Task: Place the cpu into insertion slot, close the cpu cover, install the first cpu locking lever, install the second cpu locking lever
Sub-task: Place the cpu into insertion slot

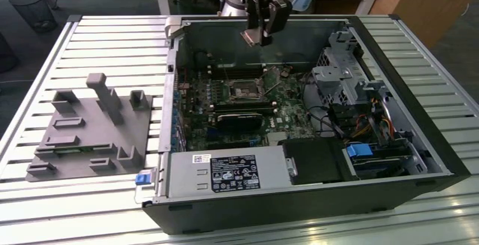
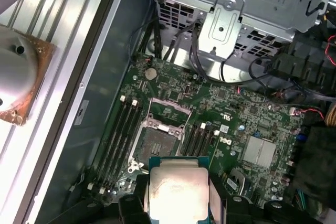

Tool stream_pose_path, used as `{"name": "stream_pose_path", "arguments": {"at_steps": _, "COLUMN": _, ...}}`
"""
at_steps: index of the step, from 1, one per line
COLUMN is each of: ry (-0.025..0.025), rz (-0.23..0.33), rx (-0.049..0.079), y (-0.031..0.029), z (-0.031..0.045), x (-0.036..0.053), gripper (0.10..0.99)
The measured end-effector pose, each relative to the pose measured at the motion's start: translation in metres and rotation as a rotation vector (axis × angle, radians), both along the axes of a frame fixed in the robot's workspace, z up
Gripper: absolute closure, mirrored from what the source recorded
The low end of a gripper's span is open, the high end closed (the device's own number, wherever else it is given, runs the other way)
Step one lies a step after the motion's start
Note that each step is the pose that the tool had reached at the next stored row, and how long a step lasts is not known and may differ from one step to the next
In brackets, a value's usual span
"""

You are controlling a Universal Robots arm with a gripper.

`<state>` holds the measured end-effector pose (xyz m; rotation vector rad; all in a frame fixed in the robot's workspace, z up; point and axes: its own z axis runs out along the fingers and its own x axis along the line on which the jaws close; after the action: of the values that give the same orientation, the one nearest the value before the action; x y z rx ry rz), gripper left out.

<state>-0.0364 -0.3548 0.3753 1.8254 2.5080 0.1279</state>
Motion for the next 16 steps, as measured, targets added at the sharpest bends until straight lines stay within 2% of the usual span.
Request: {"name": "stream_pose_path", "arguments": {"at_steps": 16, "ry": -0.0001, "rz": -0.13, "rx": 0.0, "y": 0.0, "z": -0.0008, "x": 0.0, "gripper": 0.545}}
